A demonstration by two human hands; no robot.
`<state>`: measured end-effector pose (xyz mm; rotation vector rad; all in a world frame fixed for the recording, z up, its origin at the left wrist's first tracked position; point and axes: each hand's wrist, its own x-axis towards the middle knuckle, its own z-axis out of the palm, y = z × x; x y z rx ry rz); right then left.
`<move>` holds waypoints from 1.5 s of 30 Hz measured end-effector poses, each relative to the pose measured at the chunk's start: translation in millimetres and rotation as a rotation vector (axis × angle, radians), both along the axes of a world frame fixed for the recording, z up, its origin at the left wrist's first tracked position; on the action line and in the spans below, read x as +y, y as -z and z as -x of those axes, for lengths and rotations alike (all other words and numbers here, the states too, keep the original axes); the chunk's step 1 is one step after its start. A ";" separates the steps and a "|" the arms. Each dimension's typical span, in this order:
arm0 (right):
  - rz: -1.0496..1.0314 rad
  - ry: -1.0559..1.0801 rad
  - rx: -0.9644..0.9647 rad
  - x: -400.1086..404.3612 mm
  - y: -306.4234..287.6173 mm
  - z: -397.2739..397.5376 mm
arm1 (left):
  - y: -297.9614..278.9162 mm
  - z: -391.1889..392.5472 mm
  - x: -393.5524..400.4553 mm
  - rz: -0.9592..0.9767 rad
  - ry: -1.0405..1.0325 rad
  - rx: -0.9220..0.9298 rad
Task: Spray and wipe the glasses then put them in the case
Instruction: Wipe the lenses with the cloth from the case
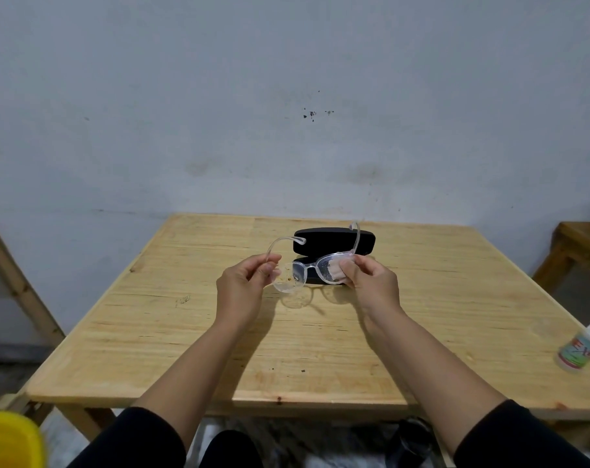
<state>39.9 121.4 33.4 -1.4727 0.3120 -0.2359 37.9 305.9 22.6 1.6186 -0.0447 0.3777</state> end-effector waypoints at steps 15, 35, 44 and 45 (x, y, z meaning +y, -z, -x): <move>0.149 -0.031 -0.232 1.6 -1.8 10.9 | -6.5 -0.4 -8.8 0.058 -0.027 0.031; 0.011 -0.251 -0.159 -7.2 -13.3 15.5 | -16.7 5.9 -19.3 -0.056 -0.011 -0.119; 0.117 -0.241 -0.146 -12.1 -5.2 12.2 | -14.2 1.8 -12.9 -0.028 -0.015 -0.074; 0.166 -0.195 -0.150 -12.8 -3.5 11.4 | -14.0 2.1 -11.2 -0.030 -0.015 -0.072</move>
